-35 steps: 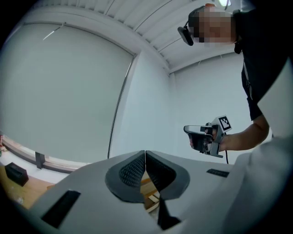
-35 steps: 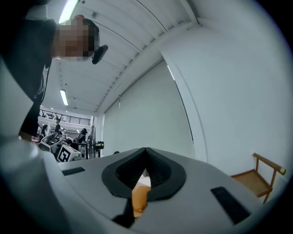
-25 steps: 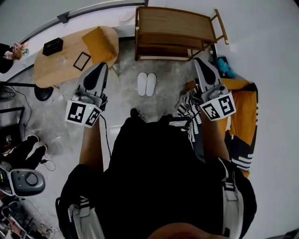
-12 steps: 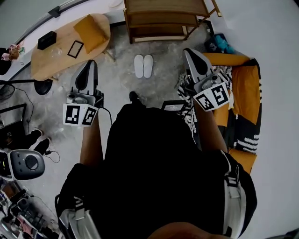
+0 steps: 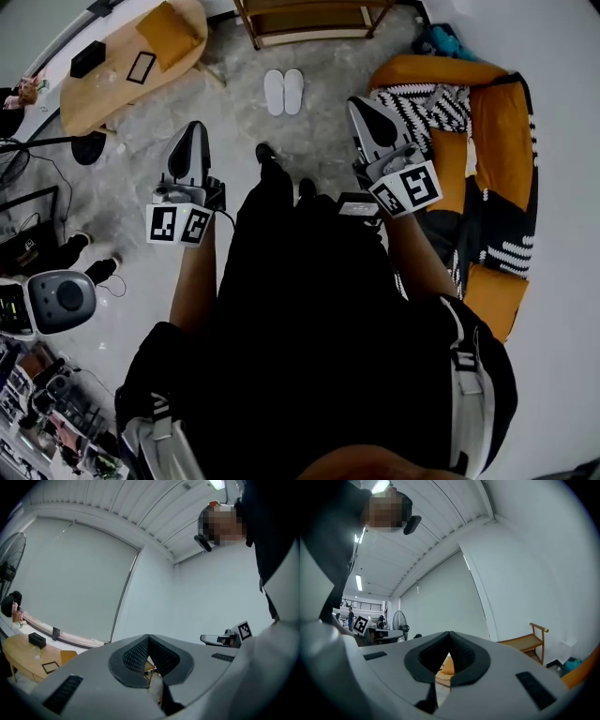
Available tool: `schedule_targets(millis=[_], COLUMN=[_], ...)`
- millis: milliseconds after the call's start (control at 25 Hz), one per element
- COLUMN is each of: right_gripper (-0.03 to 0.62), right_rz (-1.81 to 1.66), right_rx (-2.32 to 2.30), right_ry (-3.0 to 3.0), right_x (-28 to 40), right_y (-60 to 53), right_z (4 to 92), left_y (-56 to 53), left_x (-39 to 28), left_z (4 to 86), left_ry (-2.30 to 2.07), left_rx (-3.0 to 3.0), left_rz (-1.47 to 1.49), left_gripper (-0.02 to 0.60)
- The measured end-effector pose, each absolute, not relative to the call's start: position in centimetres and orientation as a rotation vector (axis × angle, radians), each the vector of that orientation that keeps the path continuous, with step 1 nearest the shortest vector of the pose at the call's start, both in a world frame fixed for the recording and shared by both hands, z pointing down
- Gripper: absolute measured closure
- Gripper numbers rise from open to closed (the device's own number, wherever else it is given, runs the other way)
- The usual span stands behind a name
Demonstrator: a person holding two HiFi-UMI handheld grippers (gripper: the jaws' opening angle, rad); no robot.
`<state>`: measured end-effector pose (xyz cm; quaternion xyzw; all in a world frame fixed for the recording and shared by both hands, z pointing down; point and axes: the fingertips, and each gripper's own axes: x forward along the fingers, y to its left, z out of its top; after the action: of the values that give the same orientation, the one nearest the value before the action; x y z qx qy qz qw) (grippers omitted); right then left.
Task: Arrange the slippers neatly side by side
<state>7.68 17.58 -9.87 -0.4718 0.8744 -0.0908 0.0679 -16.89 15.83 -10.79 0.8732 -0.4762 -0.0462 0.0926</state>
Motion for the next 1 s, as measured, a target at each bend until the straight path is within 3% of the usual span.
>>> schedule_targets(millis=[360, 1000], right_gripper=[0.563, 0.563], right_rz=[-0.292, -0.243], right_rx=[-1.381, -1.339], right_ry=[2.682, 2.733], right_x=[7.9, 4.7], right_y=[21.9, 22.6], right_z=[-8.7, -9.1], left_y=[19.9, 21.2], left_x=[-13.9, -15.9], left_z=[-9.5, -11.0], left_ry=[-1.364, -1.432], left_rx=[2.643, 2.698], left_rz=[-0.054, -0.167], left_gripper=[0.568, 0.566])
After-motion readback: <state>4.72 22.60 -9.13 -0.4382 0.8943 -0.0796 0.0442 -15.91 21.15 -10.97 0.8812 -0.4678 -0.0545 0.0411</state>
